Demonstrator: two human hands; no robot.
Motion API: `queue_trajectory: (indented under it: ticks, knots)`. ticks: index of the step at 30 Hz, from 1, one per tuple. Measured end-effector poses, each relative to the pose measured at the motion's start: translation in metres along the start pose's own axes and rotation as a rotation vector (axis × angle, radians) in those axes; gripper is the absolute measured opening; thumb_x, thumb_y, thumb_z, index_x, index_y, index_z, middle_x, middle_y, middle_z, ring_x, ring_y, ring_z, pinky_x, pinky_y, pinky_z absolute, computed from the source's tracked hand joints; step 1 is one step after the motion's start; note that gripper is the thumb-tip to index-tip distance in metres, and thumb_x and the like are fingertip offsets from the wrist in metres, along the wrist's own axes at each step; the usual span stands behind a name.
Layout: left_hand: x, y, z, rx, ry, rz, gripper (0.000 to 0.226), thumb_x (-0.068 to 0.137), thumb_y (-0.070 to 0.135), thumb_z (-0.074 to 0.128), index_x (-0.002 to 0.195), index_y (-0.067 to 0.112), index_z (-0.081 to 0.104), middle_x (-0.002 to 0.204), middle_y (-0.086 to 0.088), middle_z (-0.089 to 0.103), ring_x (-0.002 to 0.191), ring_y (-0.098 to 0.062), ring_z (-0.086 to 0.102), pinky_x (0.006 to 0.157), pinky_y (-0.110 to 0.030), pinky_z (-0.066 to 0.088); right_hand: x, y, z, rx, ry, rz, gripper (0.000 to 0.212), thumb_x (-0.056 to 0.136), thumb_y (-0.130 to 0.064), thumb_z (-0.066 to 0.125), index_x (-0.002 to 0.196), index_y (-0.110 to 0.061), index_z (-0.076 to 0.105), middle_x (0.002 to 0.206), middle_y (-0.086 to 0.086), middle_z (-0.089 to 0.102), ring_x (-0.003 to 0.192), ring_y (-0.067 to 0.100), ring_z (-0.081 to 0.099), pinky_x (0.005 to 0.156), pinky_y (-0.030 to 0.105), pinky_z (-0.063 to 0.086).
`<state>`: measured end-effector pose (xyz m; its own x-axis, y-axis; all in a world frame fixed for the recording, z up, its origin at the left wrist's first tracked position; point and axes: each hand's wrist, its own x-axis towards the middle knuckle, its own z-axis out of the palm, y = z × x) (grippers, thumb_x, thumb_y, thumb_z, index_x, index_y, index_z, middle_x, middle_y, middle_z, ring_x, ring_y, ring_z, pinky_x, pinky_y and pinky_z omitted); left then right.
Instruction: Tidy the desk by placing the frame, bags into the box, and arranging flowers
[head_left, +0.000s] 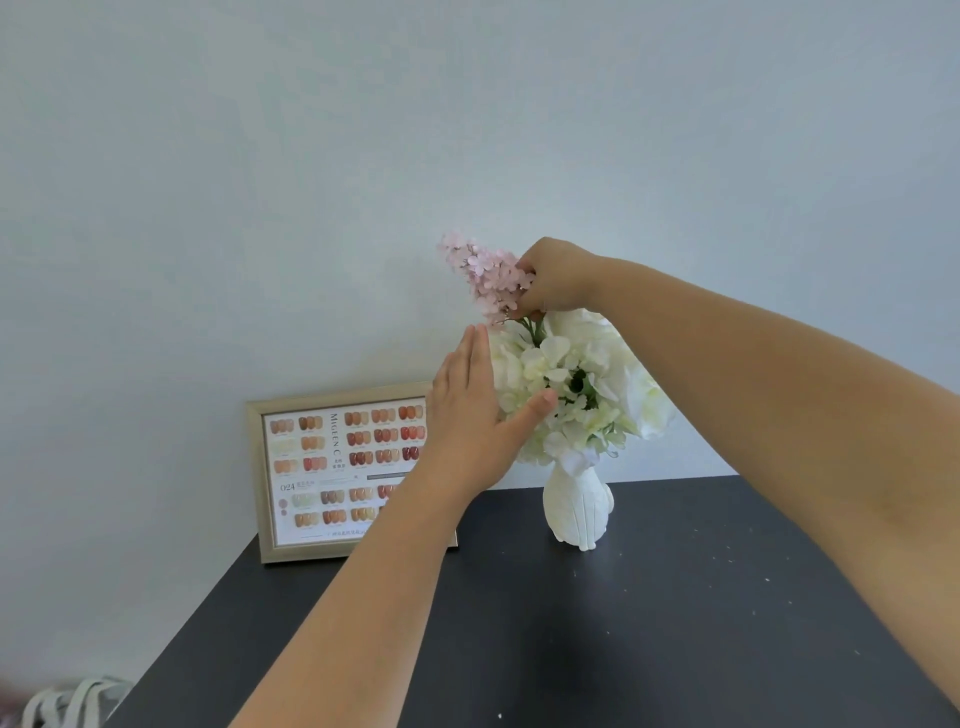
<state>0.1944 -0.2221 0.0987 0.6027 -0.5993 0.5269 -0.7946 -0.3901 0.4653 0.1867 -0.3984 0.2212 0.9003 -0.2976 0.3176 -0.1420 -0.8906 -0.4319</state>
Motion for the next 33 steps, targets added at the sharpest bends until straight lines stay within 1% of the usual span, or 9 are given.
queue_trajectory:
  ticks: [3,6,10,17,21,23,25,29,33]
  knots:
    - [0.001,0.000,0.003,-0.010,0.017,0.009,0.100,0.087,0.070,0.045,0.157,0.021,-0.007,0.166,0.004,-0.007,0.149,-0.013,-0.005,0.121,-0.042,0.003,-0.005,0.001,0.002,-0.004,-0.010,-0.010,0.023,0.072,-0.016,0.079,0.077,-0.006,0.059,0.072,0.005,0.058,0.068,0.023,0.052,0.058,0.027,0.041]
    - [0.000,0.000,0.004,-0.025,0.033,0.003,0.098,0.089,0.067,0.047,0.157,0.020,-0.006,0.166,0.003,-0.006,0.149,-0.013,-0.003,0.121,-0.039,0.004,-0.007,-0.001,0.003,-0.080,-0.039,-0.019,0.039,0.067,-0.018,0.084,0.095,-0.004,0.061,0.091,0.008,0.066,0.086,0.027,0.062,0.076,0.036,0.051]
    - [-0.001,0.001,0.005,-0.040,0.036,0.008,0.096,0.090,0.065,0.048,0.157,0.021,-0.005,0.166,0.004,-0.005,0.149,-0.013,-0.002,0.121,-0.039,0.005,-0.007,0.004,0.007,-0.090,-0.028,-0.021,0.040,0.065,-0.018,0.084,0.096,-0.006,0.062,0.094,0.009,0.070,0.090,0.027,0.066,0.082,0.041,0.055]
    - [0.002,-0.001,0.005,-0.051,0.030,0.008,0.095,0.090,0.065,0.047,0.157,0.022,-0.006,0.166,0.004,-0.005,0.149,-0.014,-0.001,0.119,-0.038,0.004,-0.008,0.005,0.016,-0.095,-0.039,-0.042,0.032,0.067,-0.017,0.082,0.089,-0.010,0.060,0.089,0.008,0.070,0.088,0.027,0.067,0.078,0.038,0.056]
    - [0.001,-0.005,0.006,-0.146,0.022,-0.005,0.097,0.087,0.069,0.050,0.156,0.030,-0.006,0.164,0.011,-0.006,0.149,-0.012,-0.001,0.120,-0.042,0.007,-0.013,0.012,0.002,-0.095,-0.045,-0.021,0.048,0.070,-0.037,0.082,0.104,-0.013,0.061,0.092,-0.002,0.061,0.090,0.023,0.058,0.071,0.031,0.046]
    - [0.002,-0.008,0.005,-0.247,0.027,-0.013,0.098,0.084,0.069,0.055,0.155,0.036,-0.005,0.163,0.013,-0.002,0.148,-0.011,0.003,0.119,-0.044,0.012,-0.026,0.021,-0.009,-0.021,-0.023,-0.021,0.056,0.073,-0.051,0.076,0.117,-0.018,0.062,0.111,-0.005,0.062,0.104,0.020,0.055,0.081,0.030,0.042]
    - [0.002,-0.010,0.006,-0.330,0.038,-0.023,0.103,0.079,0.070,0.061,0.154,0.039,-0.002,0.163,0.013,0.003,0.146,-0.009,0.008,0.118,-0.044,0.016,-0.050,0.035,-0.016,0.125,0.063,-0.002,0.057,0.077,-0.059,0.068,0.127,-0.030,0.061,0.132,-0.007,0.057,0.121,0.014,0.050,0.096,0.031,0.037]
    - [0.008,-0.009,0.005,-0.579,0.088,-0.062,0.114,0.069,0.069,0.072,0.152,0.045,-0.001,0.163,0.013,0.009,0.135,0.004,0.013,0.110,-0.031,0.020,-0.100,0.063,-0.003,0.409,0.199,0.020,0.047,0.090,-0.061,0.048,0.130,-0.039,0.058,0.139,-0.016,0.051,0.126,0.003,0.043,0.103,0.031,0.031]
    - [0.016,-0.006,0.008,-0.567,0.073,-0.080,0.099,0.078,0.072,0.059,0.155,0.039,0.006,0.163,0.011,0.014,0.141,0.000,0.016,0.114,-0.037,0.021,-0.119,0.080,0.027,0.536,0.239,0.041,0.043,0.097,-0.050,0.042,0.137,-0.037,0.051,0.145,-0.012,0.045,0.133,0.008,0.039,0.110,0.034,0.030]
